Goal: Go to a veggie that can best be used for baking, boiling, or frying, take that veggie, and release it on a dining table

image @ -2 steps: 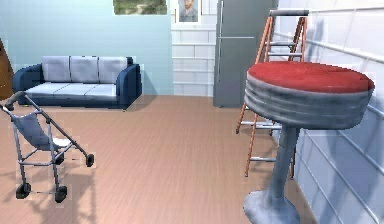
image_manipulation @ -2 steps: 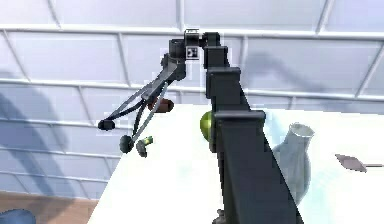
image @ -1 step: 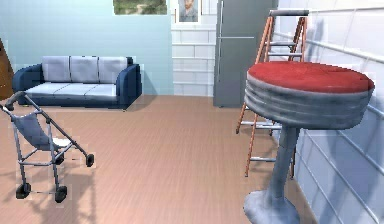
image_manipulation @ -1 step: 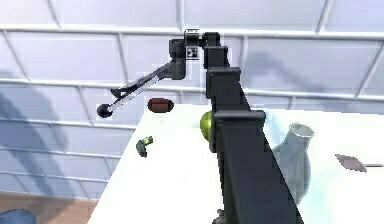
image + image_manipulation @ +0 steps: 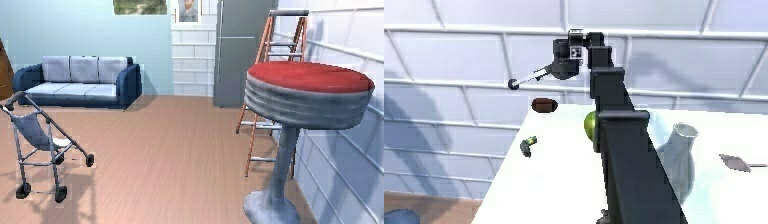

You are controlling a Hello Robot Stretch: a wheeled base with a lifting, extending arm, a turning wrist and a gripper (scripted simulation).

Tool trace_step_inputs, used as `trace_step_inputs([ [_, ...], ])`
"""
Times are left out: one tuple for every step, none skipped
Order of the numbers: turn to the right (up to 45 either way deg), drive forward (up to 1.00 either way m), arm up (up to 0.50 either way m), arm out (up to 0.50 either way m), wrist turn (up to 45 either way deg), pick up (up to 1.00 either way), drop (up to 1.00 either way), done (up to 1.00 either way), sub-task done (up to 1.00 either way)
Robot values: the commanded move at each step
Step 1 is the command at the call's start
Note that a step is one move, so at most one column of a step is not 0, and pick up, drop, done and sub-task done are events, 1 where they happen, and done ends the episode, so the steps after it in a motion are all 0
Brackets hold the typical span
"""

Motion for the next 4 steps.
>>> trace_step_inputs([
  [0.0,0.00,0.00,0.00,21.0,0.00,0.00,0.00,0.00],
  [0.0,0.00,-0.12,0.00,0.0,0.00,0.00,0.00,0.00],
  [0.0,0.00,0.00,0.00,0.0,1.00,0.00,0.00,0.00],
  [0.0,0.00,0.10,0.00,0.0,0.00,0.00,0.00,0.00],
])
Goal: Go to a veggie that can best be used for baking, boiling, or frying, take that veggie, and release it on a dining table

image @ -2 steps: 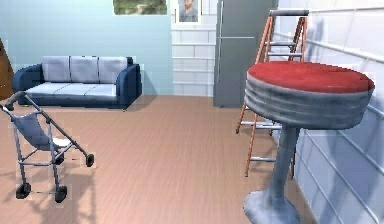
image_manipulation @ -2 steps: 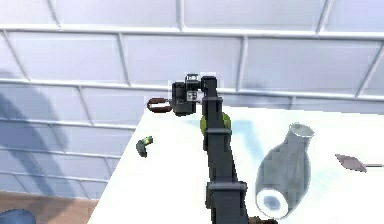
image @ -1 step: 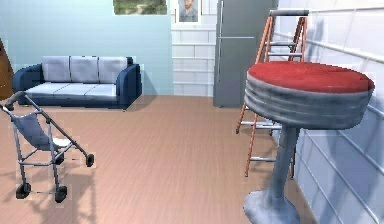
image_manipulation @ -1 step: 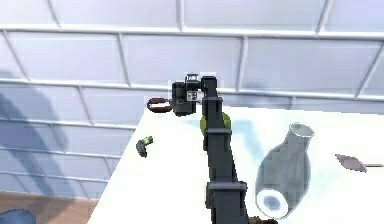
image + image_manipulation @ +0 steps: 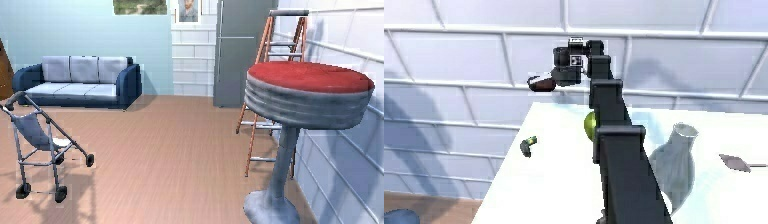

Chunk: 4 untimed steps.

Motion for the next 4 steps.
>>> trace_step_inputs([
  [0.0,0.00,0.02,0.00,0.0,0.00,0.00,0.00,0.00],
  [0.0,0.00,0.00,0.00,-45.0,0.00,0.00,0.00,0.00],
  [0.0,0.00,0.00,0.00,-45.0,0.00,0.00,0.00,0.00],
  [0.0,0.00,0.00,0.00,-15.0,0.00,0.00,0.00,0.00],
])
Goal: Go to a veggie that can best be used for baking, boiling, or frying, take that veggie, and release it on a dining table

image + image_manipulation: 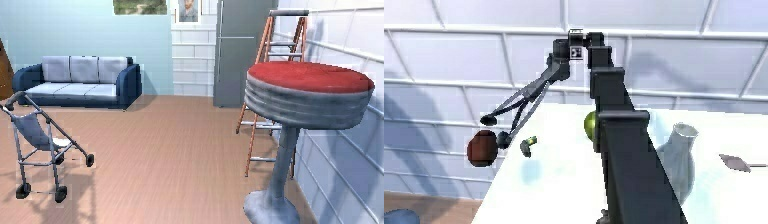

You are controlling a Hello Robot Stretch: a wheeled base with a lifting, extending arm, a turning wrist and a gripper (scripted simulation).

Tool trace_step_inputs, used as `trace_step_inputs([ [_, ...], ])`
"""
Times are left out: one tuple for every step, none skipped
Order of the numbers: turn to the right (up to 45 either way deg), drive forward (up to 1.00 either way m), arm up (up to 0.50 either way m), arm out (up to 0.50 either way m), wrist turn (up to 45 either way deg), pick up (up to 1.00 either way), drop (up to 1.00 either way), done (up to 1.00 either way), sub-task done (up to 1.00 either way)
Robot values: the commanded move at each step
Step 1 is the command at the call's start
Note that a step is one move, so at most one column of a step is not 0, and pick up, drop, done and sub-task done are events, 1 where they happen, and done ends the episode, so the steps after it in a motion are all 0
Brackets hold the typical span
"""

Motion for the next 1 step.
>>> trace_step_inputs([
  [0.0,0.00,0.00,-0.40,0.0,0.00,0.00,0.00,0.00],
])
